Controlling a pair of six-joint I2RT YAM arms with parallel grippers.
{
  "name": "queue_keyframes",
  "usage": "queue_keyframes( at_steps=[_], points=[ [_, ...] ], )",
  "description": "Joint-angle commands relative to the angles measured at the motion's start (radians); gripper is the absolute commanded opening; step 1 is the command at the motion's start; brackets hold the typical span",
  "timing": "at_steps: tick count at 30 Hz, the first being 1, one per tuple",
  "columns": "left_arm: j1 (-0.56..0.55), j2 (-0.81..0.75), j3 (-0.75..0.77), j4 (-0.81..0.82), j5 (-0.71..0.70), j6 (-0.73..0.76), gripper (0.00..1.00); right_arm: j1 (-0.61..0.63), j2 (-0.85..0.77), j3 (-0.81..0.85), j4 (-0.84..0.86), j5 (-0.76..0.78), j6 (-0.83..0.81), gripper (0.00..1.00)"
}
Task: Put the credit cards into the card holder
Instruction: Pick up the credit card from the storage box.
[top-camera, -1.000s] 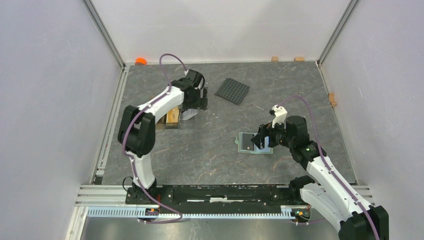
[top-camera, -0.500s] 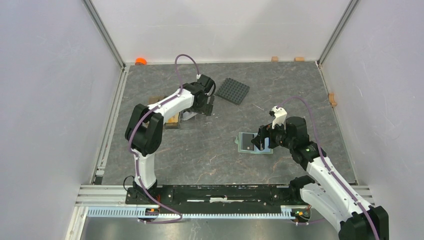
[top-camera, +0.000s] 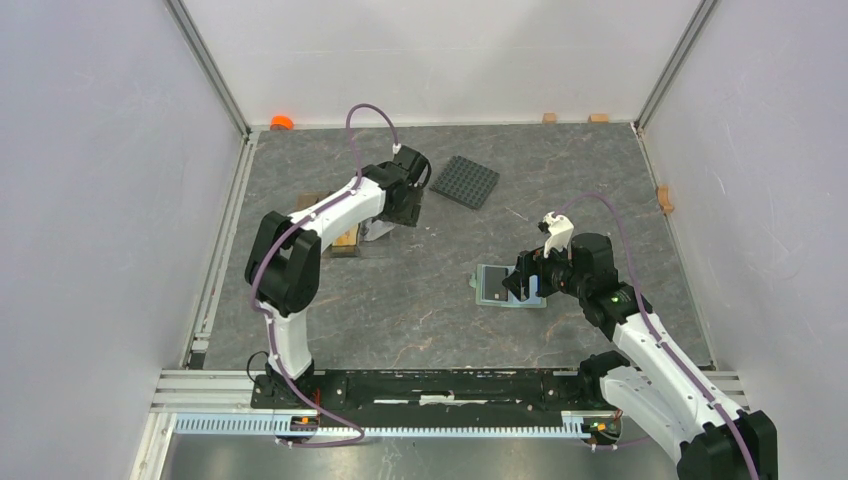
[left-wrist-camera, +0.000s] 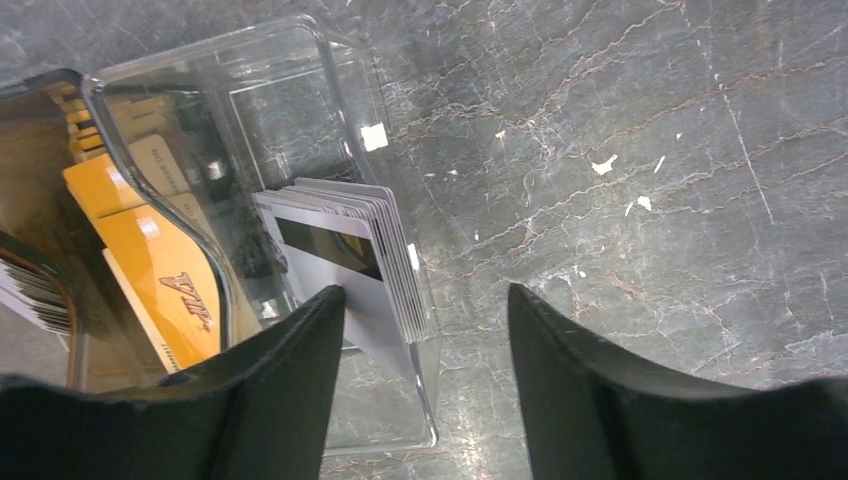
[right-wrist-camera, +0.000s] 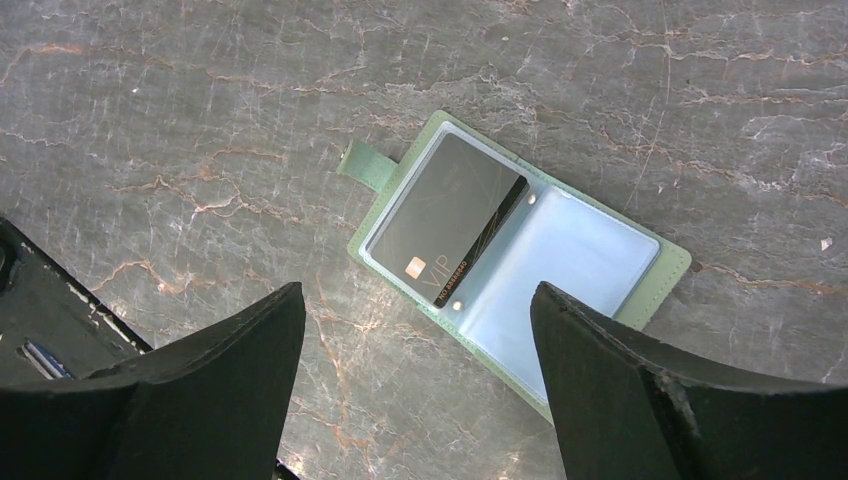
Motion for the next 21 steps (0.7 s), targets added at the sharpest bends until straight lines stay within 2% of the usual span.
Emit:
queue_keyframes(
  at_steps=[1, 3, 11, 16, 21],
  points=[
    [-0.015, -0.061, 0.007, 0.032, 0.017, 0.013, 0.61, -0.004, -0.002, -0.004, 0.022, -0.011, -0.001, 0.87],
    [-0.015, -0.057, 0.007, 0.032, 0.011, 0.013, 0.54, -0.004, -0.004, -0.002, 0.021, -0.011, -0.001, 0.87],
    [-0.015, -0.077, -0.005, 0.024, -0.027, 0.009, 0.35, -0.004, -0.007, 0.002, 0.016, -0.012, -0.003, 0.87],
    [-0.015, -0.067, -0.009, 0.024, -0.035, 0.03, 0.36, -0.003, -0.006, 0.003, 0.013, -0.013, -0.003, 0.87],
    [-0.015, -0.051, -0.005, 0.021, -0.036, 0.04, 0.46, -0.004, -0.003, 0.002, 0.015, -0.015, -0.003, 0.87]
  ],
)
